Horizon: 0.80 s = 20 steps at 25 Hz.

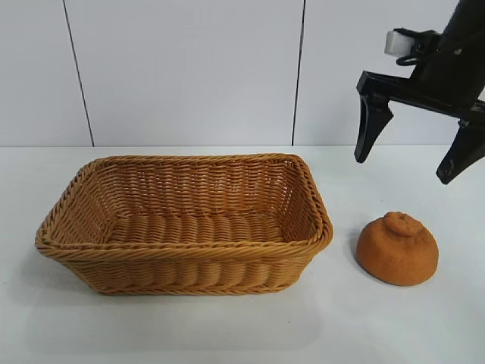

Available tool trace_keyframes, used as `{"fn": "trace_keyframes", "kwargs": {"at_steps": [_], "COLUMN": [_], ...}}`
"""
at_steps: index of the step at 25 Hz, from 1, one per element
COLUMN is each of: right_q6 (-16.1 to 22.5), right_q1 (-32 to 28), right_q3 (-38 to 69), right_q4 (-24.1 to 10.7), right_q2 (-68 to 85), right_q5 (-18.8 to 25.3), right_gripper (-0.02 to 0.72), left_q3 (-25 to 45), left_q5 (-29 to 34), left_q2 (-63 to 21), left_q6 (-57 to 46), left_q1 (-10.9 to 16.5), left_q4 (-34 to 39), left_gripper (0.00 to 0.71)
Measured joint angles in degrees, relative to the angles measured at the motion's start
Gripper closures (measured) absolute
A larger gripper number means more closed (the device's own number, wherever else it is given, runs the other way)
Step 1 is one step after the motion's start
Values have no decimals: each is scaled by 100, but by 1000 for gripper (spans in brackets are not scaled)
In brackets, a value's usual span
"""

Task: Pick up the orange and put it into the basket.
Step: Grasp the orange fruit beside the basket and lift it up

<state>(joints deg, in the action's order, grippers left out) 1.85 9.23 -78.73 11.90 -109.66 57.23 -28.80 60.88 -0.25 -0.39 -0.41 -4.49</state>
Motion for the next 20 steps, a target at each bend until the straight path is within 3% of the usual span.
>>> {"fn": "trace_keyframes", "kwargs": {"at_steps": [11,13,16,20], "right_q6": [0,0,4,4], "right_q1": [0,0,0,0], "right_q3": [0,0,-11,-11], "right_q4": [-59,-93,-118,-124], "right_q2": [-1179,-1252,-1272,-1223], "right_q5": [-49,-49,-29,105], "right_gripper": [10,36,219,582], "left_q3": [0,0,0,0], "left_q5": [0,0,0,0], "left_q2": [0,0,0,0], "left_q6": [0,0,0,0], "left_q1": [0,0,0,0], "left_q4": [0,0,0,0], "left_gripper": [37,37,37,37]}}
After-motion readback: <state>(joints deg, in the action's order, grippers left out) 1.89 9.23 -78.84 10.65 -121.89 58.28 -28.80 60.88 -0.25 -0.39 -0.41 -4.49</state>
